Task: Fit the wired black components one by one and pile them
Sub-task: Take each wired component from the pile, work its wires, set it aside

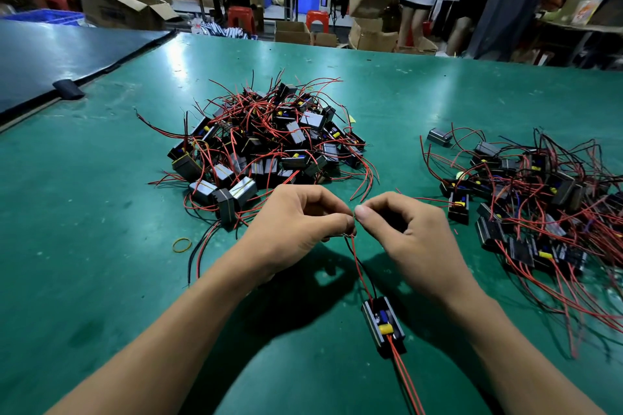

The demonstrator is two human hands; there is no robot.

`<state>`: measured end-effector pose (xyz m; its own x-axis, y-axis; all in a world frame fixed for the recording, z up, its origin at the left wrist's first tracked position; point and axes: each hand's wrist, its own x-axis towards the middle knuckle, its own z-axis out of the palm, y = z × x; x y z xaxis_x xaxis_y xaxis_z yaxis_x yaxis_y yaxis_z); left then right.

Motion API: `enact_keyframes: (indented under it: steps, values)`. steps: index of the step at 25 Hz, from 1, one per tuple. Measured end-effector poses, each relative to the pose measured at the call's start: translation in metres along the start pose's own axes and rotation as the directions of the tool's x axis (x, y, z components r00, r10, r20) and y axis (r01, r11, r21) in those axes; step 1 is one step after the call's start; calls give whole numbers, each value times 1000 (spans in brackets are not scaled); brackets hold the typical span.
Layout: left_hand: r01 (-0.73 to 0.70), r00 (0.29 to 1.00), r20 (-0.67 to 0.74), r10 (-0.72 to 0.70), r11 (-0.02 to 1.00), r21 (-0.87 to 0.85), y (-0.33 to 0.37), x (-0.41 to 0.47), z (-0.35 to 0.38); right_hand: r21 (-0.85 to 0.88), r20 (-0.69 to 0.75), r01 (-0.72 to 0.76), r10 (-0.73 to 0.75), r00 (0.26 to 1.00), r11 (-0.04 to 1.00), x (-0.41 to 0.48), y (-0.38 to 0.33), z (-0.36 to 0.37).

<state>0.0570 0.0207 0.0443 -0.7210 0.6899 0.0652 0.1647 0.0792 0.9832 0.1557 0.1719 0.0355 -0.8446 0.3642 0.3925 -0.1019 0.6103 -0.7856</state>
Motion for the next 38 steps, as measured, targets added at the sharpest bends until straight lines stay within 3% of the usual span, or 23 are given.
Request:
enact_keyframes:
  steps: [3, 6, 10, 15, 23, 29, 31, 34, 38]
  values:
    - [-13, 1000, 5, 13, 1000, -9, 0, 0, 0, 350, 123, -333, 309, 943, 875, 2, -6, 7]
    - [-15, 1000, 16, 15, 1000, -12, 1, -1, 0, 447, 199, -430, 382, 903, 784, 3, -6, 6]
    - [-2, 1000, 11, 2, 998, -62, 2, -1, -2, 350, 41, -163, 159, 986, 923, -2, 0, -2]
    - [5, 1000, 9, -4, 993, -115, 3, -1, -4, 179, -67, 46, -34, 997, 983, -5, 4, -3]
    - [24, 998, 63, -17, 994, -110, 4, -2, -4, 191, -21, 47, -44, 999, 980, -2, 6, -1]
    - [15, 998, 62, -9, 995, -104, 3, -2, -5, -17, 20, 165, -165, 986, 986, 0, 5, -5]
    - [0, 999, 47, 5, 996, -90, 3, -2, -4, 8, 79, 80, -80, 994, 997, 0, 5, -5]
    - [-10, 1000, 22, 11, 997, -71, 4, -2, -4, 190, 207, -164, 123, 970, 968, 3, 1, -1]
    - [1, 999, 43, 0, 999, -35, 5, -3, -3, 420, 471, -556, 352, 809, 717, 8, -6, -9]
